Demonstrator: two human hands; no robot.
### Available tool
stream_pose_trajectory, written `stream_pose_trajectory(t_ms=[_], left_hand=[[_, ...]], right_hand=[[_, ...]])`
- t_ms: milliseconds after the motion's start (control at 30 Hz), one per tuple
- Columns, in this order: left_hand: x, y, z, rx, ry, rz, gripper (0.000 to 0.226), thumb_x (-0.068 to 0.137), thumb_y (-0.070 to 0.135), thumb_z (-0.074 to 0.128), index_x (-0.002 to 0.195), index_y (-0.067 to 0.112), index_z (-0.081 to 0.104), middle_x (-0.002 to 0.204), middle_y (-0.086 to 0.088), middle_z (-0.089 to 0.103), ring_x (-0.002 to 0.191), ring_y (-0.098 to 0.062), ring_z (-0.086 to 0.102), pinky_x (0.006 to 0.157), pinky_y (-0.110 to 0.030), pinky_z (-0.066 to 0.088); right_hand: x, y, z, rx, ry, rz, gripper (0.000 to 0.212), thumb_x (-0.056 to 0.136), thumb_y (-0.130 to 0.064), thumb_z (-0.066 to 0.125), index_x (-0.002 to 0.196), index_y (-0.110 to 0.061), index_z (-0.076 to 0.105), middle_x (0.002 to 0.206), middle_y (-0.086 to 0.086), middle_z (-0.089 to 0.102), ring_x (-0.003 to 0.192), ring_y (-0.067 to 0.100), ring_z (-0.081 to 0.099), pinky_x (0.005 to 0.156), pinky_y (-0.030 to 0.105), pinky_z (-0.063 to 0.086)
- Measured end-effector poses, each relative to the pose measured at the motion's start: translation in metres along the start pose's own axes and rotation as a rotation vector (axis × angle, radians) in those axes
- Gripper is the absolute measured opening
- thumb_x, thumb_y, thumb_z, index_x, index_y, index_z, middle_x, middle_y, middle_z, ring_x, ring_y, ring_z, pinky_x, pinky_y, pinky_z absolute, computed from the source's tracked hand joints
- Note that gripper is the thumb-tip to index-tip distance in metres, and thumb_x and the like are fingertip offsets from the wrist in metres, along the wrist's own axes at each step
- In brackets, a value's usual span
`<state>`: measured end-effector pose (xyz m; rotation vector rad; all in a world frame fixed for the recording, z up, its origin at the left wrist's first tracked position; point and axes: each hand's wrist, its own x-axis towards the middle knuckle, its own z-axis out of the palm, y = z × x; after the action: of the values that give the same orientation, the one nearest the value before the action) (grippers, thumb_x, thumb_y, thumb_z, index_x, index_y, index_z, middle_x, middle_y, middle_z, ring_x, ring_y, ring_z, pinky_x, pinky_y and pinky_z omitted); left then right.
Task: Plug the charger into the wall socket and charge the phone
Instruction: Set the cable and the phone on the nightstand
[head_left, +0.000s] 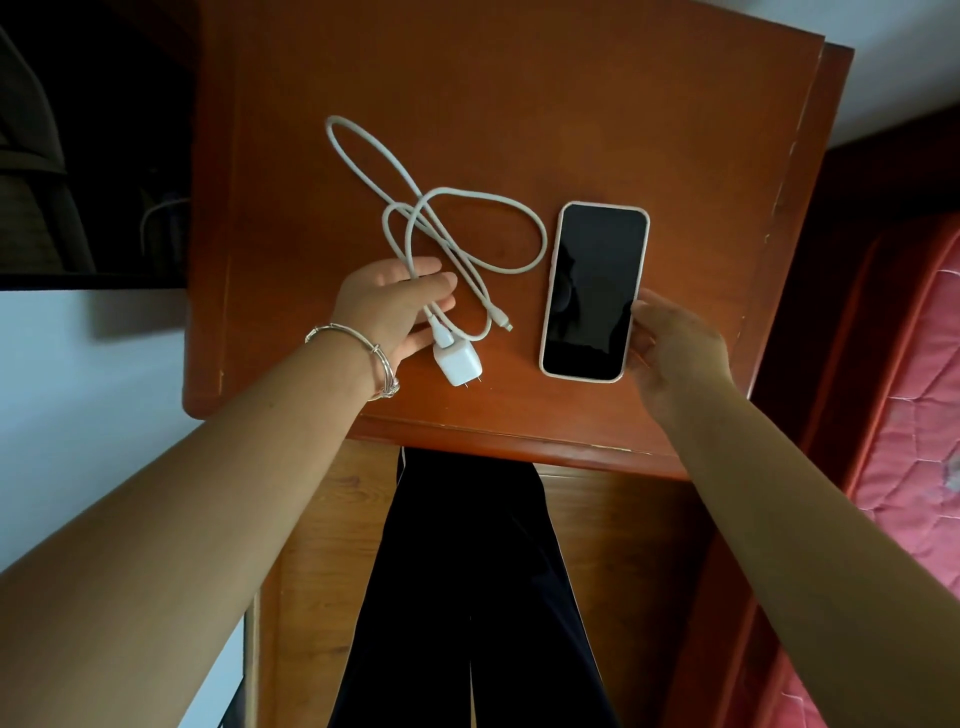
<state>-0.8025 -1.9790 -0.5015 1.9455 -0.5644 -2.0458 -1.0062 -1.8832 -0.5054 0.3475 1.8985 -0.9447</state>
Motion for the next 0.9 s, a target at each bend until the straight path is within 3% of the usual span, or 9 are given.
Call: stream_pose_trajectory(t_ms=[133, 400, 600, 900], left_hand=[[-0.001, -0.005, -0.002, -0.003, 0.004, 0.0, 0.024, 0.08, 0.008, 0.068, 0.104, 0.011, 0.063, 0.102, -0.01, 0.068, 0.095, -0.02, 0.067, 0.072, -0.03, 0.056], [-0.006, -0.009, -0.008, -0.016, 0.001, 0.003, 0.019, 0.079, 0.01, 0.07, 0.097, 0.015, 0.063, 0.101, -0.01, 0.068, 0.09, -0.018, 0.068, 0.058, -0.022, 0.055], [-0.008, -0.014, -0.013, -0.019, 0.031, -0.016, 0.027, 0.078, 0.011, 0.072, 0.103, 0.011, 0.064, 0.107, -0.013, 0.067, 0.095, -0.022, 0.067, 0.062, -0.027, 0.055], [-0.01, -0.022, -0.019, 0.011, 0.049, -0.024, 0.006, 0.084, 0.011, 0.066, 0.088, 0.014, 0.064, 0.098, -0.008, 0.069, 0.093, -0.02, 0.067, 0.058, -0.024, 0.054]], right_hand=[[0.001, 0.003, 0.001, -0.035, 0.03, -0.052, 0.025, 0.086, -0.002, 0.056, 0.106, -0.01, 0.069, 0.095, 0.009, 0.072, 0.069, 0.016, 0.062, 0.063, 0.026, 0.052], [0.001, 0.006, 0.005, -0.09, 0.115, -0.095, 0.021, 0.083, -0.005, 0.061, 0.097, -0.017, 0.071, 0.1, 0.008, 0.074, 0.086, 0.022, 0.068, 0.081, 0.034, 0.057], [0.0, 0.007, 0.002, -0.1, 0.108, -0.109, 0.025, 0.084, -0.004, 0.06, 0.102, -0.016, 0.072, 0.099, 0.009, 0.075, 0.08, 0.02, 0.065, 0.073, 0.03, 0.055], [-0.002, 0.009, -0.001, -0.069, 0.081, -0.106, 0.021, 0.085, -0.005, 0.06, 0.095, -0.02, 0.071, 0.096, 0.005, 0.074, 0.083, 0.017, 0.068, 0.069, 0.024, 0.055]])
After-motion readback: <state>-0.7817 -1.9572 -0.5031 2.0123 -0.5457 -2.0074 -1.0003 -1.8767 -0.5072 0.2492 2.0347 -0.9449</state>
